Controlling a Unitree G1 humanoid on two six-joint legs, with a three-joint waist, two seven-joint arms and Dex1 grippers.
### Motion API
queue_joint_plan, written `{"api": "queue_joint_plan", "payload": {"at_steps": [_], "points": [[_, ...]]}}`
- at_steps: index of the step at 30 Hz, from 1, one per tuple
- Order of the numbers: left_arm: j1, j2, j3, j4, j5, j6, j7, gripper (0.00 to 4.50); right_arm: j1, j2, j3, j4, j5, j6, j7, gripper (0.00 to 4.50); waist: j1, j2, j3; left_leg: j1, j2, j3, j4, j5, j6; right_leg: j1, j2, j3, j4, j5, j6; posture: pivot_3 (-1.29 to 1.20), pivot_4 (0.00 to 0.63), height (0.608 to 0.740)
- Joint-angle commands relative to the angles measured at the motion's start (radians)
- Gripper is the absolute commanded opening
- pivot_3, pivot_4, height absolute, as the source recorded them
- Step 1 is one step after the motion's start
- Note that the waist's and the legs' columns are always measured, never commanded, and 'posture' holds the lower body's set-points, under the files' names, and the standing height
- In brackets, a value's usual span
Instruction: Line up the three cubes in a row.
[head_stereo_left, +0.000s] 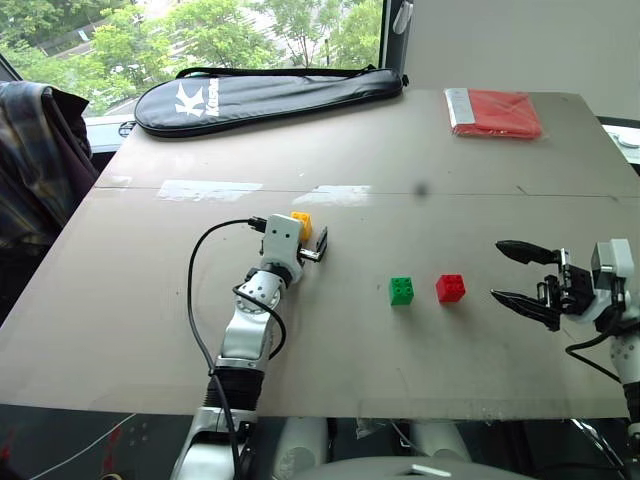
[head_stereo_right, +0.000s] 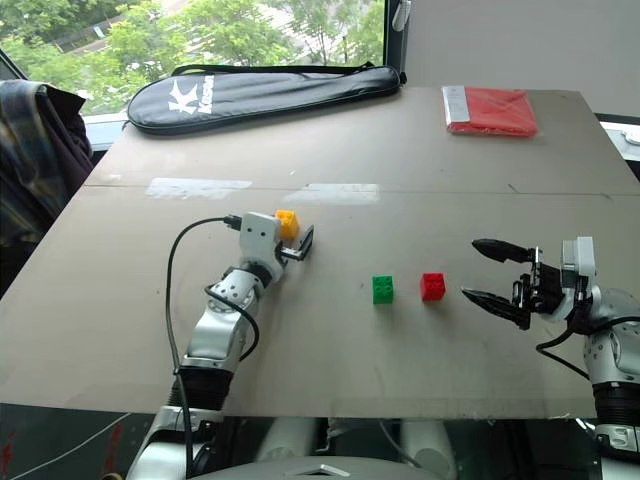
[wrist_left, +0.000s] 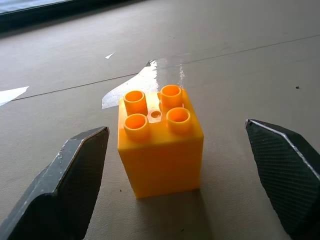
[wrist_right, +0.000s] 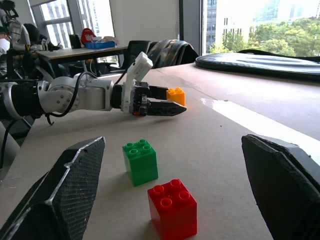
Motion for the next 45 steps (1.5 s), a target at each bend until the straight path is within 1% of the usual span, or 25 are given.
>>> {"api": "queue_joint_plan", "payload": {"at_steps": [1, 3, 5, 6, 9, 11, 17, 20, 21, 23, 25, 29, 32, 35, 40, 45], "points": [[-0.008, 0.006, 0.008, -0.027, -0.020, -0.023, -0.013, 3.31, -0.016, 0.001, -0.039, 0.005, 0.012, -0.017, 0.024, 4.50, 0.000, 0.000, 0.000, 0.000, 0.000, 0.000, 0.000, 0.000, 0.000, 0.000, 0.000, 0.000, 0.000, 0.000, 0.000, 0.00, 0.150, 0.708], [-0.007, 0.001, 0.008, -0.029, -0.023, -0.017, -0.015, 2.25, -0.016, 0.000, -0.044, 0.019, 0.010, -0.022, 0.035, 4.50, 0.000, 0.000, 0.000, 0.000, 0.000, 0.000, 0.000, 0.000, 0.000, 0.000, 0.000, 0.000, 0.000, 0.000, 0.000, 0.00, 0.150, 0.708], [-0.005, -0.002, 0.006, -0.031, -0.023, -0.015, -0.017, 1.45, -0.014, 0.001, -0.044, 0.017, 0.010, -0.022, 0.034, 4.50, 0.000, 0.000, 0.000, 0.000, 0.000, 0.000, 0.000, 0.000, 0.000, 0.000, 0.000, 0.000, 0.000, 0.000, 0.000, 0.00, 0.150, 0.708], [-0.004, -0.002, 0.006, -0.032, -0.023, -0.015, -0.016, 1.29, -0.014, 0.001, -0.043, 0.013, 0.010, -0.021, 0.032, 4.50, 0.000, 0.000, 0.000, 0.000, 0.000, 0.000, 0.000, 0.000, 0.000, 0.000, 0.000, 0.000, 0.000, 0.000, 0.000, 0.00, 0.150, 0.708], [0.006, 0.008, 0.007, -0.046, -0.031, -0.021, -0.034, 1.30, -0.013, 0.000, -0.043, 0.011, 0.010, -0.020, 0.032, 4.50, 0.000, 0.000, 0.000, 0.000, 0.000, 0.000, 0.000, 0.000, 0.000, 0.000, 0.000, 0.000, 0.000, 0.000, 0.000, 0.00, 0.150, 0.708], [0.025, 0.031, 0.009, -0.071, -0.057, -0.022, -0.085, 1.30, -0.010, -0.002, -0.045, 0.012, 0.011, -0.019, 0.035, 4.50, -0.002, 0.000, 0.000, 0.000, 0.000, 0.000, 0.000, 0.000, 0.000, 0.000, 0.000, 0.000, 0.000, 0.000, 0.000, 0.00, 0.150, 0.708], [0.112, 0.166, -0.031, -0.146, -0.182, -0.046, -0.390, 1.30, 0.011, -0.019, -0.037, 0.009, 0.018, 0.010, 0.074, 4.50, -0.002, 0.000, 0.000, 0.000, 0.001, 0.000, -0.001, 0.000, 0.000, 0.000, 0.000, -0.001, 0.000, 0.000, 0.000, 0.00, 0.150, 0.708], [0.164, 0.270, -0.089, -0.194, -0.258, -0.081, -0.644, 1.30, 0.033, -0.037, -0.019, 0.000, 0.013, 0.041, 0.103, 4.50, 0.001, 0.000, 0.000, 0.000, 0.001, 0.000, -0.001, 0.000, 0.000, 0.000, 0.000, 0.000, 0.000, 0.000, -0.001, 0.00, 0.150, 0.708], [0.170, 0.294, -0.099, -0.196, -0.278, -0.088, -0.700, 1.30, 0.036, -0.039, -0.016, -0.002, 0.012, 0.049, 0.105, 4.50, 0.002, 0.001, 0.000, 0.000, 0.001, 0.001, -0.001, 0.000, 0.000, 0.000, 0.000, 0.000, 0.000, -0.002, -0.003, 0.00, 0.150, 0.708], [0.158, 0.326, -0.112, -0.171, -0.304, -0.092, -0.782, 1.30, 0.042, -0.050, -0.001, -0.003, 0.012, 0.044, 0.107, 4.50, 0.001, 0.001, 0.000, 0.000, 0.000, 0.001, 0.000, 0.000, 0.000, 0.000, -0.001, 0.001, -0.001, -0.003, -0.005, 0.00, 0.150, 0.708], [0.121, 0.349, -0.137, -0.103, -0.274, -0.162, -0.849, 1.30, 0.047, -0.059, 0.012, -0.003, 0.013, 0.031, 0.109, 4.50, 0.002, 0.001, 0.000, 0.001, 0.000, 0.001, 0.000, 0.000, 0.000, 0.000, -0.001, 0.001, 0.000, -0.003, -0.005, 0.00, 0.150, 0.708], [0.022, 0.351, -0.170, 0.042, -0.254, -0.255, -0.958, 1.30, 0.046, -0.070, 0.023, 0.005, 0.014, 0.009, 0.109, 4.50, 0.001, 0.001, 0.000, 0.001, 0.000, 0.002, 0.001, 0.000, 0.000, 0.000, 0.000, 0.001, 0.000, -0.003, -0.005, 0.00, 0.150, 0.708], [-0.056, 0.333, -0.191, 0.160, -0.240, -0.320, -1.018, 1.30, 0.049, -0.077, 0.022, 0.014, 0.019, -0.005, 0.109, 4.50, 0.001, 0.001, 0.000, 0.001, 0.000, 0.002, 0.000, 0.000, 0.000, 0.000, 0.000, 0.000, 0.000, -0.002, -0.004, 0.00, 0.150, 0.708], [-0.116, 0.313, -0.206, 0.255, -0.239, -0.368, -1.087, 1.30, 0.061, -0.082, 0.021, 0.014, 0.026, -0.014, 0.109, 4.50, 0.001, 0.001, 0.000, 0.000, 0.000, 0.002, 0.000, 0.000, 0.000, 0.000, 0.001, 0.000, -0.001, 0.000, 0.000, 0.00, 0.150, 0.708], [-0.189, 0.290, -0.220, 0.363, -0.249, -0.402, -1.206, 1.30, 0.073, -0.088, 0.018, 0.022, 0.035, -0.029, 0.109, 4.50, 0.001, 0.001, 0.000, -0.001, 0.000, 0.002, 0.000, 0.000, 0.000, 0.000, 0.001, -0.001, -0.001, 0.000, 0.000, 0.00, 0.150, 0.708], [-0.233, 0.269, -0.212, 0.431, -0.238, -0.419, -1.253, 1.30, 0.081, -0.086, 0.010, 0.014, 0.034, -0.034, 0.109, 4.50, 0.000, 0.001, 0.000, -0.001, 0.000, 0.002, 0.000, 0.000, 0.000, 0.000, 0.001, 0.000, -0.001, 0.000, 0.000, 0.00, 0.150, 0.708]]}}
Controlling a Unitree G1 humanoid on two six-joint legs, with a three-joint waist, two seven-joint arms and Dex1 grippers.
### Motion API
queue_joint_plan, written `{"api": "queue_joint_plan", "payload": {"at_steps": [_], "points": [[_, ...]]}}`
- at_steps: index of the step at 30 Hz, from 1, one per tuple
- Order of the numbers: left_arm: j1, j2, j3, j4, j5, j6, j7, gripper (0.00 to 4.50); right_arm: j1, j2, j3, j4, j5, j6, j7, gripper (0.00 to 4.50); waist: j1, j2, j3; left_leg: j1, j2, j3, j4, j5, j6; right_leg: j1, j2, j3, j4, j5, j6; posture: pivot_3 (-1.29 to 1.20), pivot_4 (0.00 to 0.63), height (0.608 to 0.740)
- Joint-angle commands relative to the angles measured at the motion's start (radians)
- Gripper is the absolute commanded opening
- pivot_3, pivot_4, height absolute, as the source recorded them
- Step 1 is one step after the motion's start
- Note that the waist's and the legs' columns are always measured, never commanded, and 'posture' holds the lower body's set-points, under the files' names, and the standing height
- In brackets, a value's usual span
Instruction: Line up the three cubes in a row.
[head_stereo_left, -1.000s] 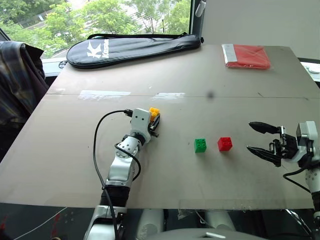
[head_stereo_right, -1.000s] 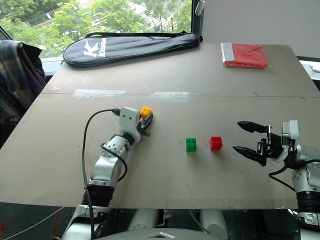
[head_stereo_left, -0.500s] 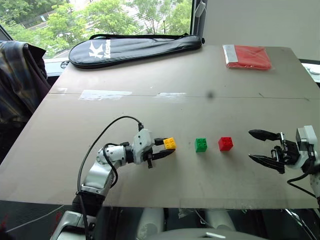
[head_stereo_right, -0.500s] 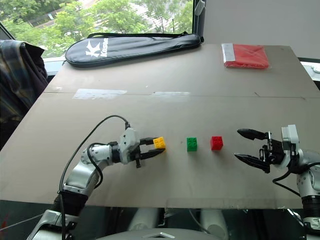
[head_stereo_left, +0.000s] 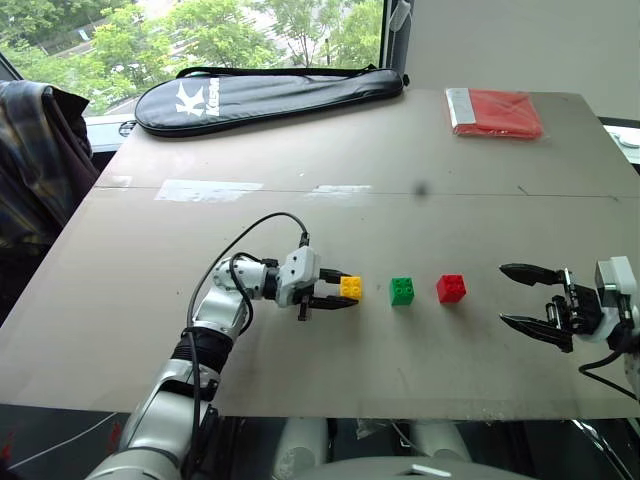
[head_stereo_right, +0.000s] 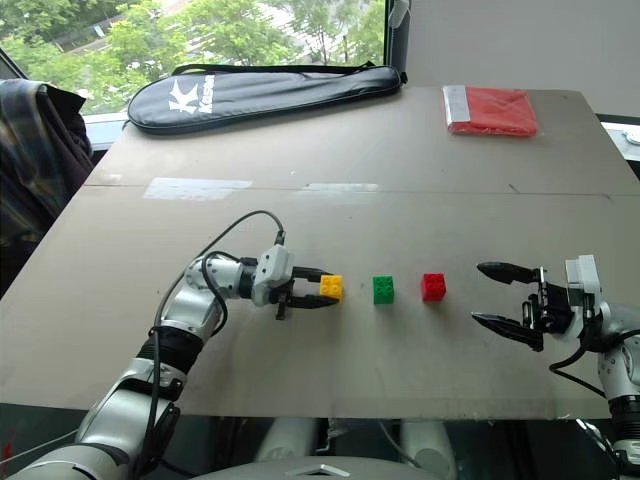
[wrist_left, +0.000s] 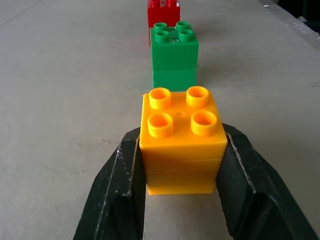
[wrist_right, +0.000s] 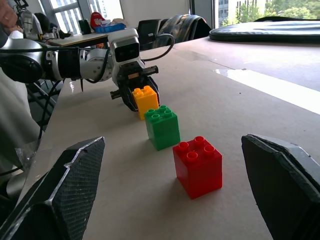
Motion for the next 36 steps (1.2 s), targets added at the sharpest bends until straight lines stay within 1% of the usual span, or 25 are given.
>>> {"api": "queue_joint_plan", "payload": {"at_steps": [1, 6, 8, 10, 12, 13, 17, 20, 22, 23, 25, 27, 30, 31, 33, 36], "points": [[-0.020, -0.010, -0.003, 0.032, -0.003, -0.018, -0.036, 1.30, 0.007, -0.013, -0.030, -0.014, 0.016, -0.017, 0.050, 4.50, 0.000, 0.000, 0.000, 0.000, 0.000, 0.000, 0.000, 0.000, 0.000, 0.000, 0.000, 0.000, 0.000, 0.000, 0.000, 0.00, 0.150, 0.708], [-0.029, -0.018, 0.001, 0.052, 0.004, -0.013, -0.040, 1.30, 0.011, -0.005, -0.036, -0.032, 0.010, -0.012, 0.049, 4.50, 0.000, 0.000, 0.000, 0.000, 0.000, 0.000, 0.000, 0.000, 0.000, 0.000, 0.000, 0.000, 0.000, 0.000, 0.000, 0.00, 0.150, 0.708], [-0.031, -0.022, 0.007, 0.059, 0.008, -0.015, -0.026, 2.34, 0.009, -0.001, -0.037, -0.042, 0.007, -0.008, 0.042, 4.50, 0.000, 0.000, 0.000, 0.000, 0.000, 0.000, 0.000, 0.000, 0.000, 0.000, 0.000, 0.000, 0.000, 0.000, 0.000, 0.00, 0.150, 0.708], [-0.031, -0.025, 0.012, 0.061, 0.010, -0.020, -0.015, 3.05, 0.008, 0.001, -0.036, -0.047, 0.006, -0.005, 0.038, 4.50, 0.000, 0.000, 0.000, 0.000, 0.000, -0.001, 0.000, 0.000, 0.000, 0.000, 0.000, 0.000, 0.000, 0.000, 0.000, 0.00, 0.150, 0.708], [-0.029, -0.024, 0.016, 0.061, 0.014, -0.026, -0.003, 4.08, 0.009, 0.002, -0.036, -0.050, 0.006, -0.002, 0.036, 4.50, 0.000, 0.000, 0.000, 0.000, 0.000, -0.001, 0.000, 0.000, 0.000, 0.000, 0.000, 0.000, 0.000, 0.000, 0.000, 0.00, 0.150, 0.708], [-0.027, -0.024, 0.022, 0.063, 0.021, -0.049, 0.018, 4.47, 0.008, 0.002, -0.036, -0.049, 0.005, -0.002, 0.037, 4.50, 0.000, 0.000, 0.000, 0.000, 0.000, -0.001, 0.000, 0.000, 0.000, 0.000, 0.000, 0.000, 0.000, 0.000, 0.000, 0.00, 0.150, 0.708], [-0.013, -0.017, 0.049, 0.037, 0.005, -0.050, 0.056, 4.47, 0.008, 0.002, -0.035, -0.049, 0.004, 0.000, 0.038, 4.50, 0.000, 0.000, 0.000, 0.000, 0.000, -0.001, 0.000, 0.000, 0.000, 0.000, 0.000, 0.000, 0.001, 0.000, 0.000, 0.00, 0.150, 0.708], [0.037, 0.022, 0.089, -0.079, -0.044, -0.008, 0.063, 4.47, 0.014, 0.004, -0.034, -0.053, 0.003, 0.001, 0.037, 4.50, -0.006, 0.000, 0.000, 0.000, 0.000, -0.001, 0.000, 0.000, 0.000, 0.000, 0.000, 0.000, 0.001, 0.000, 0.000, 0.00, 0.150, 0.708], [0.087, 0.060, 0.108, -0.180, -0.080, 0.032, 0.051, 4.47, 0.022, 0.007, -0.035, -0.059, 0.003, 0.002, 0.033, 4.50, -0.009, 0.000, 0.000, 0.000, 0.001, -0.003, 0.000, 0.000, 0.000, -0.001, 0.000, 0.000, 0.001, 0.000, 0.000, 0.00, 0.150, 0.708], [0.124, 0.085, 0.122, -0.256, -0.116, 0.067, 0.044, 4.47, 0.028, 0.010, -0.037, -0.064, 0.004, 0.002, 0.029, 4.50, -0.010, 0.000, 0.000, 0.000, 0.002, -0.003, -0.001, 0.000, 0.000, -0.001, 0.000, 0.000, 0.001, 0.000, 0.000, 0.00, 0.150, 0.708], [0.226, 0.167, 0.159, -0.457, -0.203, 0.193, 0.044, 4.47, 0.045, 0.021, -0.040, -0.074, 0.007, 0.005, 0.016, 4.50, -0.015, 0.000, 0.000, 0.000, 0.003, -0.005, -0.001, 0.000, 0.000, -0.002, 0.000, 0.000, 0.001, 0.000, 0.000, 0.00, 0.150, 0.708], [0.309, 0.224, 0.195, -0.593, -0.249, 0.261, 0.065, 4.47, 0.056, 0.030, -0.042, -0.078, 0.004, 0.002, 0.010, 4.50, -0.020, 0.000, 0.001, 0.000, 0.003, -0.006, -0.002, 0.000, 0.000, -0.002, 0.000, 0.000, 0.001, 0.000, 0.000, 0.00, 0.150, 0.708], [0.429, 0.267, 0.253, -0.720, -0.242, 0.343, 0.179, 4.47, 0.069, 0.047, -0.046, -0.078, -0.008, -0.008, -0.008, 4.50, -0.020, 0.000, 0.001, 0.001, 0.006, -0.004, -0.002, 0.000, 0.000, -0.001, -0.002, 0.000, 0.000, -0.001, -0.001, 0.00, 0.150, 0.708], [0.466, 0.269, 0.271, -0.750, -0.226, 0.375, 0.237, 4.47, 0.074, 0.054, -0.047, -0.077, -0.015, -0.015, -0.019, 4.50, -0.020, 0.000, 0.001, 0.001, 0.005, -0.004, -0.002, 0.000, 0.000, -0.001, -0.002, 0.001, 0.000, -0.002, -0.004, 0.00, 0.150, 0.708], [0.562, 0.253, 0.309, -0.809, -0.172, 0.425, 0.375, 4.47, 0.089, 0.070, -0.050, -0.079, -0.032, -0.030, -0.043, 4.50, -0.020, 0.000, 0.001, 0.003, 0.004, -0.003, -0.002, 0.000, 0.000, 0.000, -0.003, 0.002, 0.001, -0.003, -0.004, 0.00, 0.150, 0.708], [0.744, 0.200, 0.362, -0.887, -0.084, 0.442, 0.555, 4.47, 0.109, 0.090, -0.061, -0.084, -0.065, -0.052, -0.103, 4.50, -0.027, 0.000, 0.001, 0.004, 0.004, -0.001, -0.002, 0.000, 0.000, 0.000, -0.003, 0.003, 0.001, -0.003, -0.004, 0.00, 0.150, 0.708]]}}
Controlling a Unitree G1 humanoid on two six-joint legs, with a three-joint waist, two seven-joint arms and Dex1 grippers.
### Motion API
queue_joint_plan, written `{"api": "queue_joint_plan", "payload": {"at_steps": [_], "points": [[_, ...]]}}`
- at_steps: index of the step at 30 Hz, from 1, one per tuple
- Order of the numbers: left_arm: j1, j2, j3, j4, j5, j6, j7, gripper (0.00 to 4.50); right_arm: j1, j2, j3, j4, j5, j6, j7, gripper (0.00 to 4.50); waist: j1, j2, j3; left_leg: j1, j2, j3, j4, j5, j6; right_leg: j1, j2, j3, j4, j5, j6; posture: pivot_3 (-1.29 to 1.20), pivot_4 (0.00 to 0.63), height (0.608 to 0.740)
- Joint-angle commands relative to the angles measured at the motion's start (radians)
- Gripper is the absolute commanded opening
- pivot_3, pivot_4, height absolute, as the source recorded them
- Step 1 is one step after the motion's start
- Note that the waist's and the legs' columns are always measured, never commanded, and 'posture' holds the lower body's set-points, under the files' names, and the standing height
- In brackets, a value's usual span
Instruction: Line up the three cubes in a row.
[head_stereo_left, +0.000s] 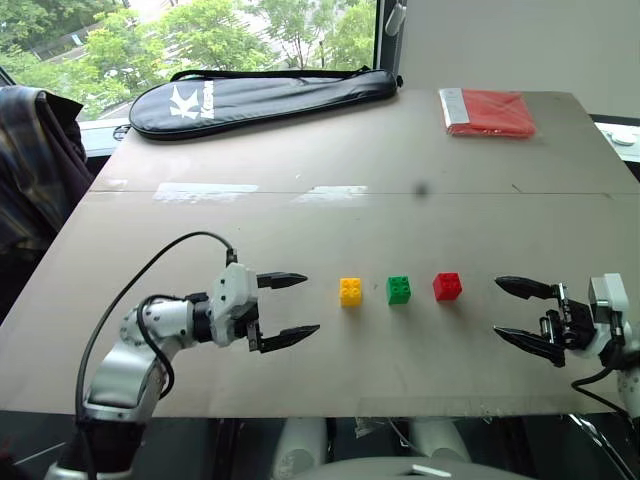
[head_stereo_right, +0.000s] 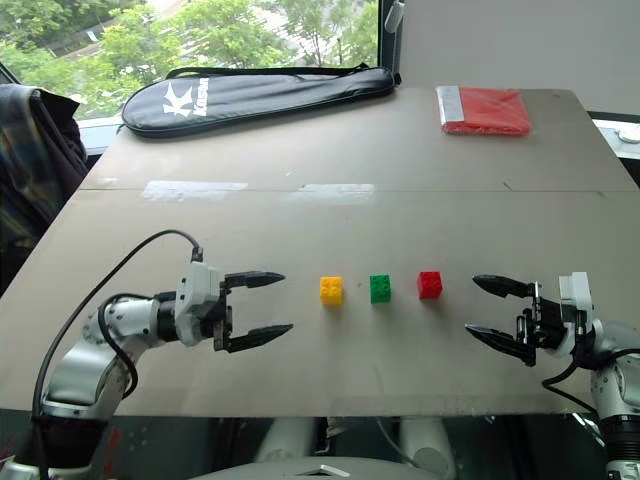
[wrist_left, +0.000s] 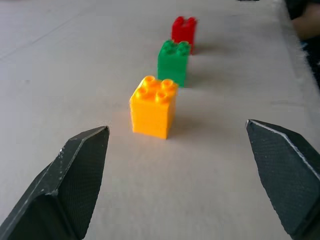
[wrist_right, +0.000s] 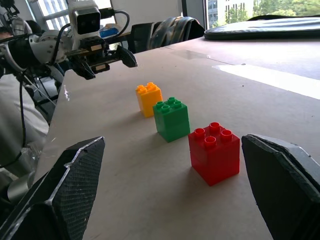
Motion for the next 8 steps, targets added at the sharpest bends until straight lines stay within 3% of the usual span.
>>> {"api": "queue_joint_plan", "payload": {"at_steps": [1, 8], "points": [[0.154, -0.055, 0.069, -0.105, 0.095, 0.036, 0.216, 4.47, 0.025, 0.015, -0.040, -0.032, -0.027, -0.034, -0.058, 4.50, -0.002, 0.000, 0.000, 0.000, 0.000, 0.001, 0.000, 0.000, 0.000, 0.000, 0.000, 0.000, 0.000, 0.000, 0.000, 0.00, 0.150, 0.708], [0.307, -0.161, 0.110, -0.133, 0.114, 0.003, 0.359, 4.47, 0.060, 0.028, -0.043, -0.044, -0.101, -0.071, -0.166, 4.50, 0.007, -0.001, 0.001, 0.000, 0.000, 0.000, -0.001, 0.000, 0.000, -0.001, 0.000, -0.001, 0.000, -0.001, 0.001, 0.00, 0.150, 0.708]]}}
